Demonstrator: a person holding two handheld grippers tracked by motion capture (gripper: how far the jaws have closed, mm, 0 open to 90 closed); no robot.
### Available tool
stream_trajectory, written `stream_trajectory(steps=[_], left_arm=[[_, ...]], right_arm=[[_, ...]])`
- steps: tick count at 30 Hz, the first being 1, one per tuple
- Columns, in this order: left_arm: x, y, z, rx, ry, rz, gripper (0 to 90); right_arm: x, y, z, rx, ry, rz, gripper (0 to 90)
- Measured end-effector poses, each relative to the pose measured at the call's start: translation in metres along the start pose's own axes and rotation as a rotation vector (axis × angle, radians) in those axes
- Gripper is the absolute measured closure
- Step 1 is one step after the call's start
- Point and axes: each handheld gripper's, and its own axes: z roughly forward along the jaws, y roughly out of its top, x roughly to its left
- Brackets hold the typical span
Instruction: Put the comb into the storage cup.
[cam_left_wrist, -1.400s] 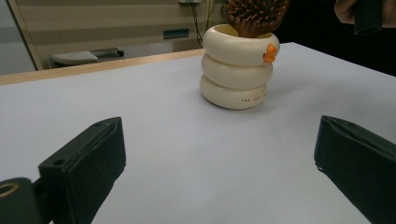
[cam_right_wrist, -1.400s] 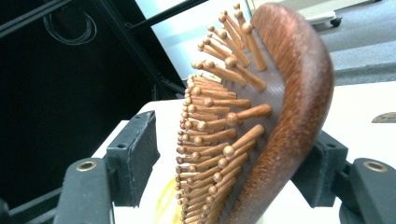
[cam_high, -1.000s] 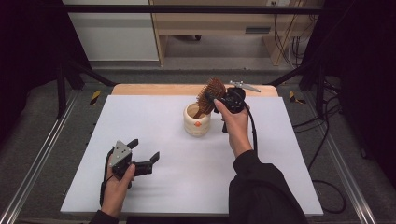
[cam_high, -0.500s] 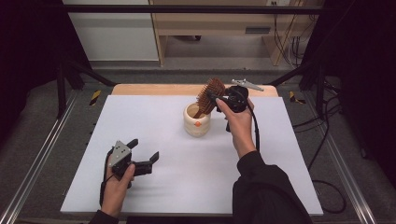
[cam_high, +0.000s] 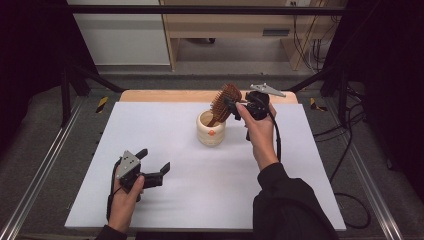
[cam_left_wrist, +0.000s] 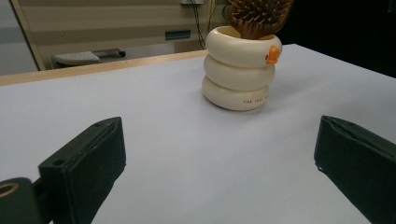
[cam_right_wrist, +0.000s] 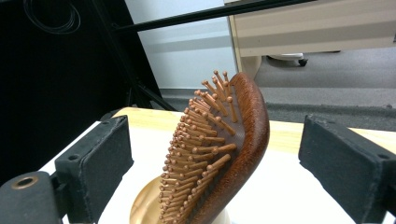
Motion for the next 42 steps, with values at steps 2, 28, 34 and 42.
stream_trajectory(steps=[2, 28, 34, 42], left_arm=[[0.000, 0.000, 0.000, -0.001, 0.000, -0.002, 2.3], [0.002, 0.000, -0.001, -0.007, 0.005, -0.009, 2.2], [0.002, 0.000, -0.001, -0.007, 0.008, -0.008, 2.2], [0.003, 0.001, -0.002, -0.010, 0.008, -0.010, 2.1]], right_arm=[[0.000, 0.000, -0.001, -0.003, -0.001, -0.007, 9.5], [0.001, 0.004, -0.020, -0.018, 0.033, -0.117, 7.6], [0.000, 0.006, -0.025, -0.023, 0.038, -0.130, 8.0], [0.000, 0.007, -0.030, -0.026, 0.049, -0.147, 8.0]])
